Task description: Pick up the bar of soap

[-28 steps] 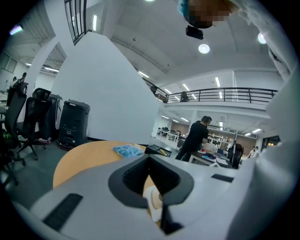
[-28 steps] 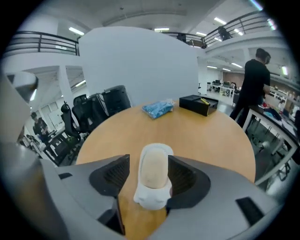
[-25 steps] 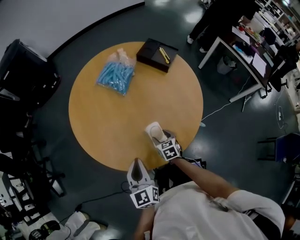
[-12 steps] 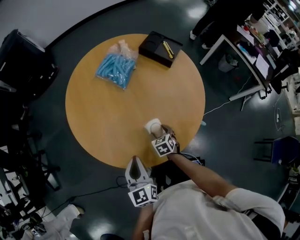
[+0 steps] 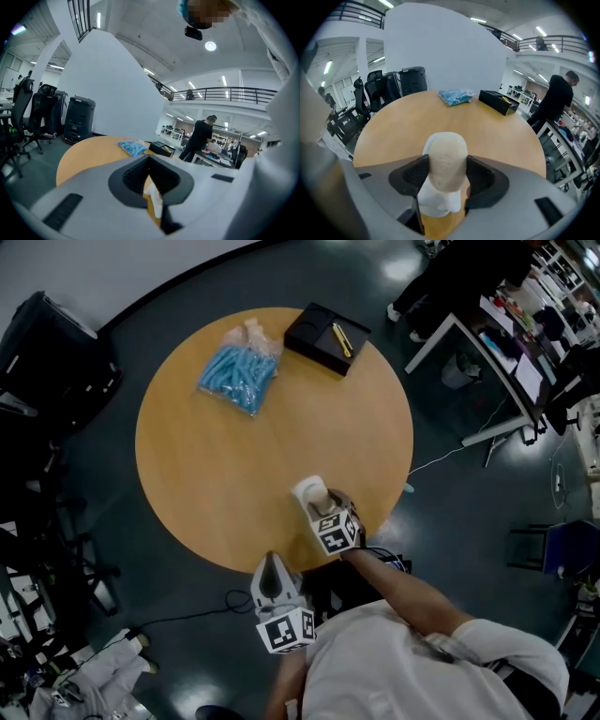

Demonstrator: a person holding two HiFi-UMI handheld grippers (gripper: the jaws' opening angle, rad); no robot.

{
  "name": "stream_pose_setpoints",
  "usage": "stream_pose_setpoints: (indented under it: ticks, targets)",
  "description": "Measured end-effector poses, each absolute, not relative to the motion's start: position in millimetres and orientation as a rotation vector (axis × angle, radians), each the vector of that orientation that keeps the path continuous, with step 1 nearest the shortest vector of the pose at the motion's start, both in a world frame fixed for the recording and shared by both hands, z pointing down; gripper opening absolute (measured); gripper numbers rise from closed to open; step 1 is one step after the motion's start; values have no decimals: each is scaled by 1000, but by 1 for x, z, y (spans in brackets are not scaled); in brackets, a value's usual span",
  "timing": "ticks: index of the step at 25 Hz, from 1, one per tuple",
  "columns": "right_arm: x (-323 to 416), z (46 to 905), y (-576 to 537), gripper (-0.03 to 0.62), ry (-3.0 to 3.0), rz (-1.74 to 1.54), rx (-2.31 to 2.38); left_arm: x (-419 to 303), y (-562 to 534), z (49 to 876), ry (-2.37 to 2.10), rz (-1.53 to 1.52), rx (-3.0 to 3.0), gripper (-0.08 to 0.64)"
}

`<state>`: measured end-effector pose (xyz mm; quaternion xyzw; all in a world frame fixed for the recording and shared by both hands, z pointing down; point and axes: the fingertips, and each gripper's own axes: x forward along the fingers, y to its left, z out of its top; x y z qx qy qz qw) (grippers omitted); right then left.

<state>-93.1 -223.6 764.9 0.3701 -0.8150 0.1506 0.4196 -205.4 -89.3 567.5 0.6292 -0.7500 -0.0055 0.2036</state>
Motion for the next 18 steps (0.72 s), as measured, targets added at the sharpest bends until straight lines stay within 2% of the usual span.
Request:
stream_pose_setpoints:
  ticks: [5, 12, 14, 18]
  targets:
    - [-102, 693, -215, 261, -2350, 341, 931, -200, -91, 556, -2103, -21, 1796, 6]
    - [-83, 475, -168, 261, -2931, 188, 923, -186, -105, 491, -2152, -124, 1929, 6]
    - [-73, 455, -158, 261, -2983, 165, 936, -181, -111, 477, -2162, -151, 1961, 6]
    - [-63, 475, -145, 261, -2949, 200, 930, -172, -111, 474, -2152, -137, 1998, 6]
